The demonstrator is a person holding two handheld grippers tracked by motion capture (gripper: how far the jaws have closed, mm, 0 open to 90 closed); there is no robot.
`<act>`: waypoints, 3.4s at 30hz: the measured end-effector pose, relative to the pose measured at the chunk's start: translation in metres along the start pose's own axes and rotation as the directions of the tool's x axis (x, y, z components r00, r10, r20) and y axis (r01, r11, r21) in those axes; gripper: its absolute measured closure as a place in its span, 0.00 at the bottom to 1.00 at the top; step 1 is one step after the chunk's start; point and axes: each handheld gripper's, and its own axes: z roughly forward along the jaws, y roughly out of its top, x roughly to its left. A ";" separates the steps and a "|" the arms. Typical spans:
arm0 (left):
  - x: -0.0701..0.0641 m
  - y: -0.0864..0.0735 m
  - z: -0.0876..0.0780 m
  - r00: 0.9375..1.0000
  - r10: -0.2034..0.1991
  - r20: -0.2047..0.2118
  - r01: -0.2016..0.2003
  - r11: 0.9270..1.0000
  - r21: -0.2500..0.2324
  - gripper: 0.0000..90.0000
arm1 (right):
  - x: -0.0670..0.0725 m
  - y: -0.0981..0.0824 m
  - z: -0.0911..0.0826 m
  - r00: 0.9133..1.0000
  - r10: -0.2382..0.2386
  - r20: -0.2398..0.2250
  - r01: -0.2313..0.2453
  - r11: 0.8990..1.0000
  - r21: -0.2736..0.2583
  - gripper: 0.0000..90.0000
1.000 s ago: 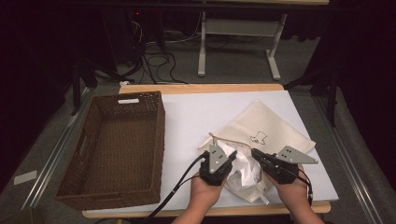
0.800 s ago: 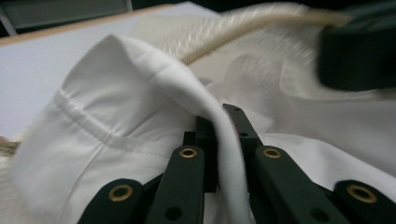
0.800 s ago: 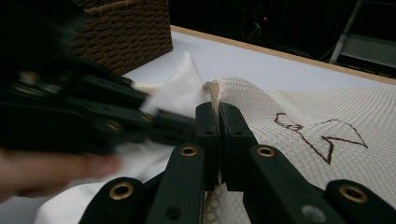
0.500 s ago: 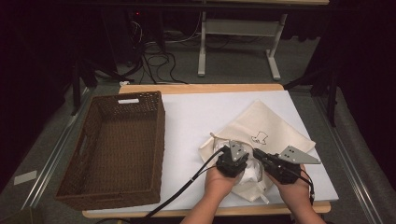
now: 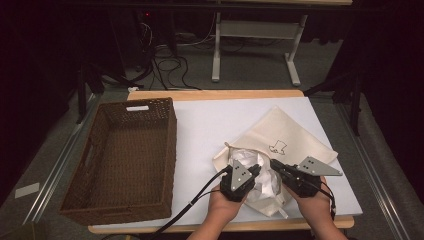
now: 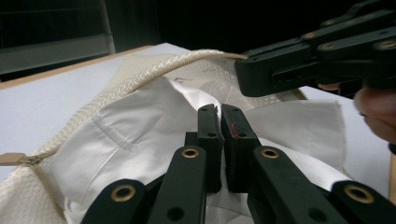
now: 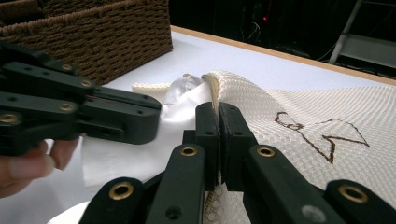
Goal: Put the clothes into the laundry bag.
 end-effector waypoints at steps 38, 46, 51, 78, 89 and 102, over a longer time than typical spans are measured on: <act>-0.025 -0.031 0.000 1.000 0.003 0.010 -0.005 0.988 0.153 0.66 | 0.000 0.000 0.000 1.000 0.004 -0.004 -0.004 1.000 0.003 0.98; -0.013 -0.011 0.021 0.997 -0.017 -0.069 0.025 0.993 0.115 0.95 | -0.001 0.001 -0.006 1.000 0.006 -0.011 -0.006 1.000 -0.012 0.98; -0.012 -0.010 0.020 0.997 -0.024 -0.080 0.031 0.995 0.093 0.95 | 0.000 0.003 -0.008 1.000 0.013 -0.026 -0.013 1.000 -0.021 0.98; -0.008 -0.007 0.006 0.998 -0.059 -0.023 0.059 0.998 -0.006 0.52 | 0.004 0.009 -0.022 0.998 0.012 -0.058 -0.017 0.997 -0.079 0.98; 0.045 -0.027 -0.020 0.977 -0.135 -0.167 0.142 0.989 0.029 0.44 | 0.006 0.010 -0.021 0.999 0.008 -0.045 -0.012 0.997 -0.074 0.98; 0.033 -0.014 0.036 0.982 -0.116 -0.151 0.132 0.986 0.099 0.96 | 0.005 0.008 -0.021 0.999 0.007 -0.050 -0.011 0.997 -0.073 0.99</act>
